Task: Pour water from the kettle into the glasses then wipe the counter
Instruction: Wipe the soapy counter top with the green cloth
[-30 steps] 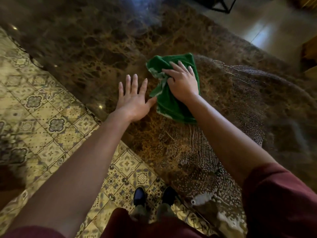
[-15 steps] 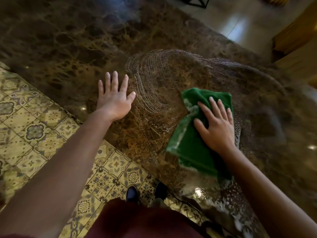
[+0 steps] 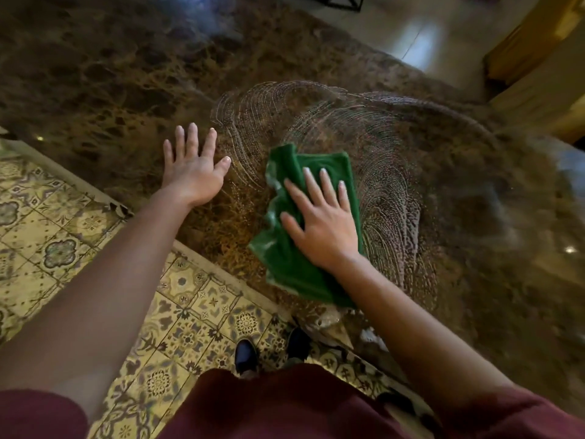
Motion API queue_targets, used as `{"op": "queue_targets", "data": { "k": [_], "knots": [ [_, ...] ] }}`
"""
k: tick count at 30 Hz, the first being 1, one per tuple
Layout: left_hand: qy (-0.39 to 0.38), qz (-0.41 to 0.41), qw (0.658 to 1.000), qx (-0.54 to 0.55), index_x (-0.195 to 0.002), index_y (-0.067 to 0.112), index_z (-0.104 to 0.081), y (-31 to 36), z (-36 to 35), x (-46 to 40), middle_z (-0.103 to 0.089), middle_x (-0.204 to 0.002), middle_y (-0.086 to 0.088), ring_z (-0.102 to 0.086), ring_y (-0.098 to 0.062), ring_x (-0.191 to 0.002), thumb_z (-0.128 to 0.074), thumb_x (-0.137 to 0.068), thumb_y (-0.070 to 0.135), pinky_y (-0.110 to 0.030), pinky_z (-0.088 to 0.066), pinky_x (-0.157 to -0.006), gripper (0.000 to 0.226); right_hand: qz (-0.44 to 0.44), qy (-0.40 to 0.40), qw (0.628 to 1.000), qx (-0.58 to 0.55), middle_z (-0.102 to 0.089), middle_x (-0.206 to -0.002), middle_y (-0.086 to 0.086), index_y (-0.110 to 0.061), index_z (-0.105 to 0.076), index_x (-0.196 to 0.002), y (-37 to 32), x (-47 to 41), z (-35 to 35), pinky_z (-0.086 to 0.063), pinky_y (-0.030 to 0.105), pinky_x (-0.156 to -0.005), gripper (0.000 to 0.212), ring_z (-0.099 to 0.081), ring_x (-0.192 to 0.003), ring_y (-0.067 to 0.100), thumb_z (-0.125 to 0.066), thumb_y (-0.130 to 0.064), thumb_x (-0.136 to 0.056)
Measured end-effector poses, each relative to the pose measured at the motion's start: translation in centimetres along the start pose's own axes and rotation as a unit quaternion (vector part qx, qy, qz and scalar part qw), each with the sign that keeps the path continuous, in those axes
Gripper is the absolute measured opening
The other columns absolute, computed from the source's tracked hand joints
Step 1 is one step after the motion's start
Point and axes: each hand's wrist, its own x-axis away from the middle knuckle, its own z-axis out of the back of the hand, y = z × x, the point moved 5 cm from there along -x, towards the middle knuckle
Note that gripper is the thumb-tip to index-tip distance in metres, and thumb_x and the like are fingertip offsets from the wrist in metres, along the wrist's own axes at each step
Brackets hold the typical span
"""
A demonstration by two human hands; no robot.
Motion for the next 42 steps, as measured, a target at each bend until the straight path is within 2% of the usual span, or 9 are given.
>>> {"op": "queue_targets", "data": {
  "k": [5, 9, 16, 21, 26, 31, 35, 38, 42],
  "knots": [
    [0.114, -0.019, 0.987, 0.114, -0.157, 0.016, -0.031, 0.0, 1.1, 1.4, -0.017, -0.168, -0.012, -0.003, -0.029, -0.157, -0.036, -0.102, 0.055, -0.049, 0.001, -0.126, 0.068, -0.005, 0.101, 0.994, -0.045, -0.050, -0.159, -0.003, -0.033, -0.061, -0.144, 1.2, 7.0, 0.5, -0.025, 0.051, -0.126, 0.045, -0.036, -0.154, 0.027, -0.046, -0.048, -0.104],
    [0.121, -0.064, 0.972, 0.191, -0.148, 0.012, -0.047, 1.9, 3.3, 3.3, -0.030, -0.163, -0.013, -0.014, -0.028, -0.155, -0.044, -0.104, 0.045, -0.048, -0.013, -0.126, 0.056, -0.057, 0.177, 0.973, -0.136, -0.075, -0.126, 0.003, -0.019, -0.076, -0.118, 2.9, 8.3, 3.0, -0.049, 0.047, -0.107, 0.027, -0.067, -0.121, 0.025, -0.062, -0.032, -0.099],
    [0.031, -0.333, 0.898, 0.287, -0.144, 0.021, -0.052, 14.4, 8.2, 12.9, -0.049, -0.152, 0.001, -0.040, -0.008, -0.137, -0.055, -0.098, 0.053, -0.034, -0.036, -0.111, 0.056, -0.117, 0.264, 0.922, -0.259, -0.067, -0.085, -0.017, -0.020, -0.073, -0.113, 3.7, 10.4, 12.7, -0.051, 0.018, -0.065, 0.019, -0.062, -0.072, -0.004, -0.062, -0.033, -0.103],
    [-0.047, -0.412, 0.849, 0.328, -0.150, 0.028, -0.041, 20.1, 9.6, 16.9, -0.052, -0.146, 0.006, -0.050, -0.005, -0.131, -0.069, -0.082, 0.063, -0.025, -0.042, -0.108, 0.082, -0.050, 0.273, 0.904, -0.326, -0.069, -0.087, -0.015, -0.021, -0.071, -0.112, 2.9, 12.8, 18.8, -0.049, 0.015, -0.069, 0.014, -0.063, -0.075, -0.005, -0.061, -0.026, -0.104],
    [-0.027, -0.414, 0.835, 0.361, -0.136, 0.025, -0.058, 22.9, 11.0, 19.1, -0.067, -0.118, 0.007, -0.065, -0.007, -0.109, -0.074, -0.082, 0.051, -0.035, -0.056, -0.097, 0.062, -0.015, 0.268, 0.887, -0.376, -0.074, -0.099, -0.006, -0.022, -0.072, -0.114, 3.8, 15.1, 21.0, -0.056, 0.030, -0.081, 0.019, -0.071, -0.092, 0.011, -0.058, -0.032, -0.105],
    [0.028, -0.417, 0.842, 0.341, -0.099, 0.017, -0.066, 25.1, 11.1, 22.1, -0.065, -0.088, 0.006, -0.065, -0.010, -0.083, -0.074, -0.088, 0.036, -0.033, -0.056, -0.076, 0.023, -0.051, 0.207, 0.863, -0.459, -0.073, -0.107, -0.005, -0.015, -0.063, -0.129, 6.8, 18.6, 19.5, -0.056, 0.021, -0.076, 0.033, -0.073, -0.095, 0.003, -0.058, -0.036, -0.105],
    [0.038, -0.399, 0.839, 0.369, -0.092, 0.019, -0.062, 27.3, 10.3, 24.8, -0.061, -0.080, 0.010, -0.057, 0.003, -0.073, -0.071, -0.093, 0.026, -0.013, -0.047, -0.066, 0.011, -0.061, 0.097, 0.863, -0.493, -0.073, -0.117, 0.001, -0.020, -0.060, -0.135, 10.1, 22.4, 16.0, -0.062, 0.032, -0.081, 0.056, -0.075, -0.103, 0.016, -0.077, -0.044, -0.088],
    [0.061, -0.388, 0.829, 0.399, -0.093, 0.016, -0.062, 28.7, 10.4, 26.0, -0.062, -0.082, 0.003, -0.062, -0.007, -0.076, -0.069, -0.094, 0.025, -0.025, -0.052, -0.068, 0.012, -0.053, 0.107, 0.875, -0.470, -0.076, -0.111, 0.006, -0.012, -0.069, -0.123, 12.5, 24.6, 14.4, -0.063, 0.051, -0.085, 0.046, -0.076, -0.101, 0.023, -0.079, -0.041, -0.089],
    [0.011, -0.351, 0.815, 0.461, -0.102, 0.010, -0.063, 30.5, 8.4, 26.7, -0.066, -0.087, -0.001, -0.067, -0.004, -0.080, -0.065, -0.098, 0.020, -0.023, -0.057, -0.071, 0.012, -0.067, 0.136, 0.795, -0.587, -0.074, -0.094, 0.014, 0.004, -0.065, -0.112, 15.6, 26.6, 14.2, -0.059, 0.036, -0.073, 0.042, -0.073, -0.085, 0.021, -0.075, -0.031, -0.091]
  ]
}}
